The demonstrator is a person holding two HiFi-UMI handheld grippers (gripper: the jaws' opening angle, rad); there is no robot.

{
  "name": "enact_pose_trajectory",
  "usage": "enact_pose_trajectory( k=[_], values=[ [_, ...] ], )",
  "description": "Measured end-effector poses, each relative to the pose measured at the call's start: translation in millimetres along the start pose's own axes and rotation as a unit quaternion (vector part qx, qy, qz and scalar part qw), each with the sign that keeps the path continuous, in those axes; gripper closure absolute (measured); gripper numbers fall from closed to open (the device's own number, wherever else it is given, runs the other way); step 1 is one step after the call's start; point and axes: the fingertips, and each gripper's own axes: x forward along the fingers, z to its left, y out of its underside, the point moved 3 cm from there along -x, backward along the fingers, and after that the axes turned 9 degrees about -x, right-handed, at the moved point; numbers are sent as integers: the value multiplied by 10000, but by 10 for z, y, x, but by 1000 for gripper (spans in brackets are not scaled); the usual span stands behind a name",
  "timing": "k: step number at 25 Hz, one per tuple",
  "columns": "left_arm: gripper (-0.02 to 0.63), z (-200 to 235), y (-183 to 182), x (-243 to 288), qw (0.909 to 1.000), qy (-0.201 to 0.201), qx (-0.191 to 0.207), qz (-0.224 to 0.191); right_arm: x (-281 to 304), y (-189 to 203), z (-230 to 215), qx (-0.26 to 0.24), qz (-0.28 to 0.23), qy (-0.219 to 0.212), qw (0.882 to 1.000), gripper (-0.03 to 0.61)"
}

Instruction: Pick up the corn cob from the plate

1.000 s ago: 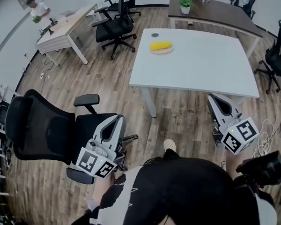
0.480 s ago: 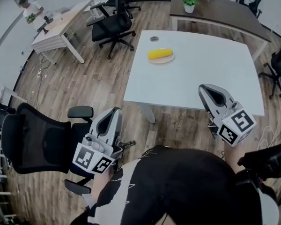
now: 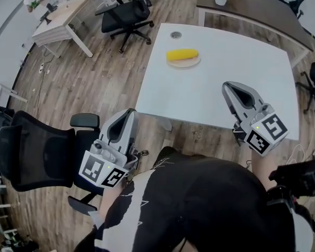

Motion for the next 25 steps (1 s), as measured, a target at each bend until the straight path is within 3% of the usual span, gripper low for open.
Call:
enact_pose_trajectory(
  k=[5, 11, 19, 25],
  values=[
    [600, 216, 8, 166, 10000, -28, -52, 70, 247, -27, -115, 288, -255, -108, 9992, 565],
    [600, 458, 67, 467, 9995, 3, 120, 307, 611, 197, -323, -240, 553, 8, 9982, 565],
    [600, 978, 221, 980, 9970, 326, -371, 602, 1205, 460, -670, 152, 825, -30, 9965, 565],
    [600, 1402, 359, 1213, 9930, 419, -751, 804, 1538, 693, -763, 180, 955, -390, 9945, 565]
  ],
)
